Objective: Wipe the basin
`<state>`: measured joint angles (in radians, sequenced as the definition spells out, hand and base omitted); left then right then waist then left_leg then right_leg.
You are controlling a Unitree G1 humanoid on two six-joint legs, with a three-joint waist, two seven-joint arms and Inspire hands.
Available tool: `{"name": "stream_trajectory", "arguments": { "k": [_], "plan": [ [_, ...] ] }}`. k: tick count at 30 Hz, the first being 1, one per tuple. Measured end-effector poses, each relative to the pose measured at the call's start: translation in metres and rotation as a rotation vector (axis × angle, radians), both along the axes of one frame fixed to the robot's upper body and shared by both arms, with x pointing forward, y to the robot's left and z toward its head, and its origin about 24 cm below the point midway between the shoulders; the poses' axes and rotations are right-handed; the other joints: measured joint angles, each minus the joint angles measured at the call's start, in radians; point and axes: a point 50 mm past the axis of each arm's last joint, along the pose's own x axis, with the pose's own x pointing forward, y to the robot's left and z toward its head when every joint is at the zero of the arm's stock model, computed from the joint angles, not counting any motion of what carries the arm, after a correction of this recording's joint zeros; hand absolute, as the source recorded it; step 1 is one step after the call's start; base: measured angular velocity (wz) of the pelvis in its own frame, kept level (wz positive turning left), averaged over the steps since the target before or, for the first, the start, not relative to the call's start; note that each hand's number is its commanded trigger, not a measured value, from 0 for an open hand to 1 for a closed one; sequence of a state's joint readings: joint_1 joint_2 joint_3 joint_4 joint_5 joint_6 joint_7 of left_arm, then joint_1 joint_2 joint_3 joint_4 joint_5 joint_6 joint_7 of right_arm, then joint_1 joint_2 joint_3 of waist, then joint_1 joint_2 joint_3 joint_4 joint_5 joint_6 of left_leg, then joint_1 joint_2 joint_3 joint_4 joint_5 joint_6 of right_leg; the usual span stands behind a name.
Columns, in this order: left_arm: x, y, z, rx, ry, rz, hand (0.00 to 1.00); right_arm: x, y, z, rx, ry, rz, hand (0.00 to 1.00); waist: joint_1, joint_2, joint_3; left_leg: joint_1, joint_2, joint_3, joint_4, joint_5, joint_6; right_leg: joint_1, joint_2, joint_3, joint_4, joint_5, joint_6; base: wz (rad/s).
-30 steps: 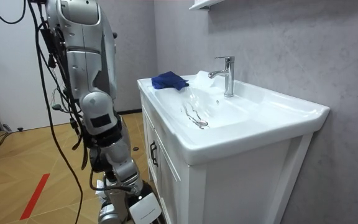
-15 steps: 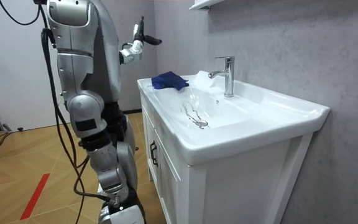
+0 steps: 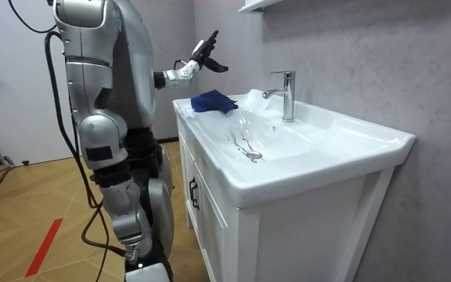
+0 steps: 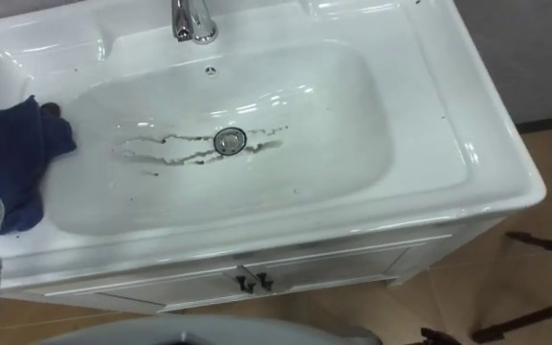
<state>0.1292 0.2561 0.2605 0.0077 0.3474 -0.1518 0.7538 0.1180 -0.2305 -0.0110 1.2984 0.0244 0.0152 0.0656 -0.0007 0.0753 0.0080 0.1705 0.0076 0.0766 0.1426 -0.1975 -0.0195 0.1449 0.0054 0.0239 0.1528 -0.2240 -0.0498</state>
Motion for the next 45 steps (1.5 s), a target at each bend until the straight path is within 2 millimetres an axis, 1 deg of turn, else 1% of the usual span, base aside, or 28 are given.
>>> {"name": "stream_trajectory", "arguments": {
  "k": [2, 6, 10, 12, 14, 16, 19, 22, 24, 26, 27, 28, 30, 31, 34, 42, 45],
  "plan": [
    [-0.001, -0.005, -0.006, -0.004, 0.023, -0.014, 0.0, -0.002, 0.001, 0.0, 0.001, 0.016, 0.022, 0.0, 0.001, -0.005, 0.0033, 0.0, 0.0, 0.0, 0.0, 0.0, 0.0, -0.001, 0.0, 0.0, 0.0, 0.0, 0.0, 0.0],
    [-0.001, -0.013, -0.013, -0.016, 0.05, -0.041, 0.0, -0.004, 0.002, -0.001, 0.003, 0.04, 0.03, 0.0, 0.003, -0.011, 0.0055, -0.001, 0.0, 0.002, 0.0, 0.0, 0.0, -0.003, 0.001, 0.001, 0.0, 0.0, 0.0, 0.0],
    [-0.002, -0.019, -0.038, -0.041, 0.173, -0.057, 0.0, -0.008, 0.002, -0.002, 0.002, 0.076, 0.052, 0.0, 0.001, -0.012, 0.0042, -0.001, 0.0, 0.005, 0.0, 0.0, 0.0, -0.003, 0.0, 0.001, 0.002, 0.0, 0.0, 0.0],
    [-0.003, -0.019, -0.047, -0.057, 0.217, -0.045, 0.0, -0.009, 0.004, -0.002, 0.004, 0.086, 0.062, 0.0, -0.004, -0.016, 0.0028, -0.002, 0.001, 0.006, 0.0, 0.0, 0.0, -0.004, 0.001, 0.0, 0.001, 0.0, 0.0, 0.0],
    [-0.007, -0.019, -0.054, -0.07, 0.248, -0.034, 0.0, -0.009, 0.006, -0.003, 0.007, 0.096, 0.076, 0.0, -0.004, -0.026, -0.0044, -0.002, 0.002, 0.007, 0.0, 0.0, 0.0, -0.004, 0.003, 0.001, 0.001, 0.0, 0.0, 0.0],
    [-0.009, -0.019, -0.058, -0.066, 0.263, -0.026, 0.0, -0.01, 0.008, -0.004, 0.007, 0.108, 0.092, 0.0, -0.006, -0.031, -0.0087, -0.001, 0.003, 0.007, 0.0, 0.0, 0.0, -0.004, 0.005, 0.002, 0.002, 0.0, -0.001, -0.02],
    [-0.012, -0.018, -0.067, -0.046, 0.316, -0.012, 0.0, -0.013, 0.009, -0.004, 0.002, 0.13, 0.102, 0.0, -0.006, -0.027, -0.0104, 0.001, 0.001, 0.007, 0.0, 0.0, 0.0, -0.003, 0.004, 0.006, 0.002, 0.001, -0.001, -0.01],
    [-0.02, -0.017, -0.074, -0.009, 0.377, 0.005, 0.0, -0.011, 0.01, -0.004, -0.002, 0.126, 0.115, 0.0, -0.021, -0.022, -0.0132, 0.004, 0.001, 0.002, 0.0, 0.0, 0.0, 0.0, 0.004, 0.004, 0.001, 0.001, -0.001, 0.0],
    [-0.024, -0.016, -0.08, 0.021, 0.419, 0.015, 0.0, -0.011, 0.009, -0.004, -0.004, 0.132, 0.119, 0.0, -0.026, -0.02, -0.0122, 0.011, 0.001, 0.002, 0.0, 0.0, 0.0, 0.007, 0.001, 0.005, 0.001, 0.001, -0.001, 0.0],
    [-0.03, -0.014, -0.094, 0.052, 0.51, 0.034, 0.0, -0.011, 0.009, -0.004, -0.005, 0.139, 0.115, 0.0, -0.029, -0.021, -0.0128, 0.018, 0.002, 0.003, -0.001, 0.0, 0.0, 0.015, 0.002, 0.005, 0.001, 0.001, -0.001, 0.0],
    [-0.032, -0.013, -0.097, 0.064, 0.53, 0.038, 0.0, -0.01, 0.009, -0.004, -0.005, 0.139, 0.113, 0.0, -0.029, -0.019, -0.0135, 0.018, 0.002, 0.002, -0.001, 0.0, 0.0, 0.013, 0.002, 0.005, 0.001, 0.001, -0.001, 0.0],
    [-0.033, -0.013, -0.1, 0.083, 0.56, 0.042, 0.0, -0.009, 0.009, -0.004, -0.004, 0.137, 0.113, 0.0, -0.03, -0.02, -0.0118, 0.016, 0.002, 0.003, -0.001, 0.0, 0.0, 0.012, 0.003, 0.004, 0.001, 0.001, -0.001, 0.0],
    [-0.034, -0.013, -0.102, 0.11, 0.583, 0.042, 0.0, -0.009, 0.009, -0.004, -0.002, 0.139, 0.115, 0.0, -0.029, -0.023, -0.0105, 0.015, 0.003, 0.003, -0.001, 0.0, 0.0, 0.011, 0.003, 0.002, 0.001, 0.001, -0.001, 0.03],
    [-0.034, -0.013, -0.101, 0.127, 0.592, 0.042, 0.0, -0.009, 0.009, -0.004, 0.002, 0.144, 0.114, 0.0, -0.028, -0.027, -0.008, 0.015, 0.003, 0.003, 0.0, 0.0, 0.0, 0.011, 0.003, 0.001, 0.002, 0.001, -0.001, 0.0],
    [-0.034, -0.013, -0.102, 0.149, 0.607, 0.044, 0.0, -0.009, 0.009, -0.004, 0.005, 0.149, 0.113, 0.0, -0.028, -0.028, -0.0074, 0.014, 0.002, 0.003, 0.0, 0.0, 0.0, 0.01, 0.005, 0.0, 0.003, 0.001, -0.001, 0.0],
    [-0.035, -0.011, -0.103, 0.165, 0.634, 0.062, 0.0, -0.01, 0.009, -0.004, 0.002, 0.155, 0.124, 0.0, -0.028, -0.028, -0.0081, 0.014, 0.002, 0.003, 0.0, 0.0, 0.0, 0.01, 0.009, 0.001, 0.003, 0.002, 0.001, 0.0],
    [-0.035, -0.01, -0.103, 0.165, 0.636, 0.067, 0.0, -0.01, 0.009, -0.004, -0.003, 0.159, 0.141, 0.0, -0.027, -0.027, -0.0096, 0.014, 0.003, 0.003, 0.0, 0.0, 0.0, 0.01, 0.01, 0.001, 0.003, 0.002, 0.001, 0.0]
  ]
}}
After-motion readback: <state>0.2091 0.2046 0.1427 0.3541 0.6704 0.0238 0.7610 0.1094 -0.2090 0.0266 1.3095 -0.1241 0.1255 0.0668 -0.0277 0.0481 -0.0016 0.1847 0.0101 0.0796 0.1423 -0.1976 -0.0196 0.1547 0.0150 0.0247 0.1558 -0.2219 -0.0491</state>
